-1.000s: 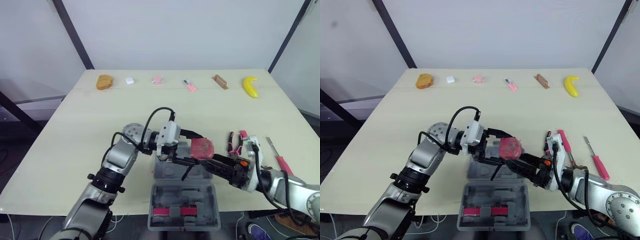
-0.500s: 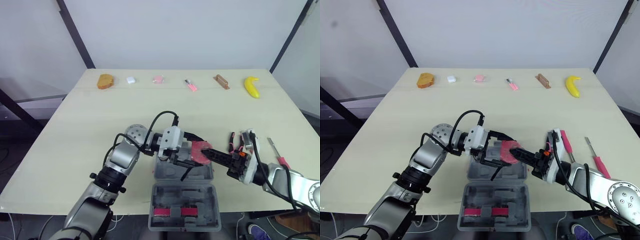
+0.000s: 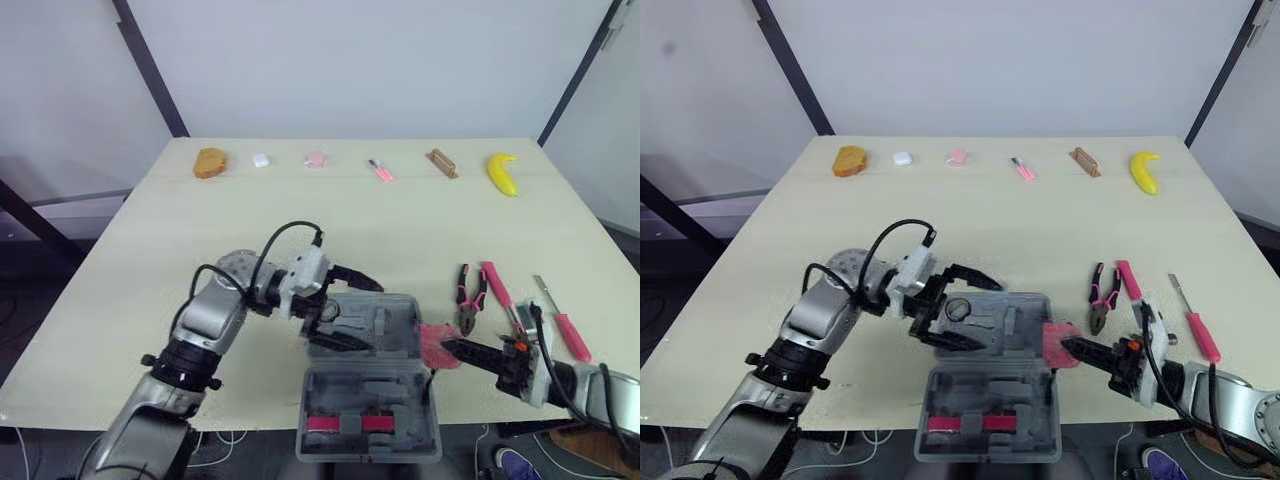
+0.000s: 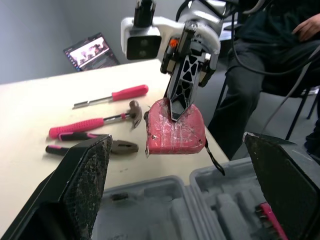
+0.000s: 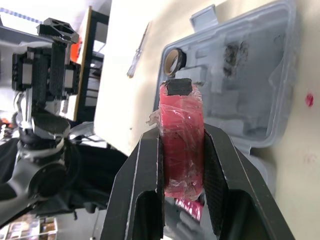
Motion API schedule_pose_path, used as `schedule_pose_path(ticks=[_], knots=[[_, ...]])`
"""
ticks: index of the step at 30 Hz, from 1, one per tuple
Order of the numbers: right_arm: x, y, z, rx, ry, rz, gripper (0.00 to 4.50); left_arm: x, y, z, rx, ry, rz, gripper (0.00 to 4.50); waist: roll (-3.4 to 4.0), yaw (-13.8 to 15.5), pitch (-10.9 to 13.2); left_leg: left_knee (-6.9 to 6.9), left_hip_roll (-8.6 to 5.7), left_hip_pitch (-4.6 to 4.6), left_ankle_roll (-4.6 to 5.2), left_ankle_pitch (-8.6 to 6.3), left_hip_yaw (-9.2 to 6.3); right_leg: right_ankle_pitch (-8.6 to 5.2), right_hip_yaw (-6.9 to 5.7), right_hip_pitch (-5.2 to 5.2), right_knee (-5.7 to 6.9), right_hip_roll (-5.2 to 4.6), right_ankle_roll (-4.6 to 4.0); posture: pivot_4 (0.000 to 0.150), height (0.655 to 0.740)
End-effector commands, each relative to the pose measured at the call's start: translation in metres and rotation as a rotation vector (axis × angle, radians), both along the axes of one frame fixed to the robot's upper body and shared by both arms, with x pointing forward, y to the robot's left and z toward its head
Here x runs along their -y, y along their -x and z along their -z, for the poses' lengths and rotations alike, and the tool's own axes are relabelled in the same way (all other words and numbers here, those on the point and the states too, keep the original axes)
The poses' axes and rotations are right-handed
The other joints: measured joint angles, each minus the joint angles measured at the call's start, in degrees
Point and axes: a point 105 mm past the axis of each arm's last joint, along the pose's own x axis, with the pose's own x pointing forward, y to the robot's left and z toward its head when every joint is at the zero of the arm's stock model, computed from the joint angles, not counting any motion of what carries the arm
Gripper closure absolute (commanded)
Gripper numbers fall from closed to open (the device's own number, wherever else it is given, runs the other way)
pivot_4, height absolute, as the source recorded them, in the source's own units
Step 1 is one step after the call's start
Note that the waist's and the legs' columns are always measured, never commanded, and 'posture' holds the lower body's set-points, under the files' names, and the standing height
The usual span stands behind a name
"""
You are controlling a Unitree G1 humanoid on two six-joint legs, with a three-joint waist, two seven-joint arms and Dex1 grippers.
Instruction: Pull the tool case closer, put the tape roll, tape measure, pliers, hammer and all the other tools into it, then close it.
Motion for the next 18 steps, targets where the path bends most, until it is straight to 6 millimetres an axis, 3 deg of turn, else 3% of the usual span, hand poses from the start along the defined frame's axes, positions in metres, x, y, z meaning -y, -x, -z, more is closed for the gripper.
schedule_pose_path(ticks=[1,7,13,18], knots=[[0.025,-0.001,0.016,-0.014,0.057,0.034,4.02,-0.014,0.018,-0.011,0.003,-0.015,0.067,0.00,0.00,-0.1,0.0,0.00,0.00,0.01,0.00,0.00,0.03,0.00,0.03,0.00,0.00,0.00,0.00,0.150,0.7400],[0.033,-0.005,0.041,-0.029,0.133,0.017,4.02,-0.019,0.032,-0.011,-0.004,-0.052,0.078,0.00,0.04,0.1,0.0,-0.01,0.03,0.03,0.00,0.00,0.05,0.00,0.06,0.00,-0.02,0.01,0.00,0.150,0.7400],[0.016,-0.008,0.045,-0.051,0.040,0.009,4.02,-0.020,0.038,-0.011,-0.018,-0.046,0.059,0.00,-0.07,-0.3,0.0,-0.02,0.18,0.13,0.00,0.00,0.13,0.00,0.20,0.02,-0.01,0.20,-0.01,0.150,0.7400],[0.017,-0.003,0.052,-0.066,0.060,0.023,4.02,-0.021,0.040,-0.009,-0.023,-0.042,0.037,0.00,-0.06,-0.2,0.0,-0.05,0.28,0.18,0.00,-0.01,0.15,0.00,0.26,0.01,-0.01,0.37,-0.04,0.150,0.7400]])
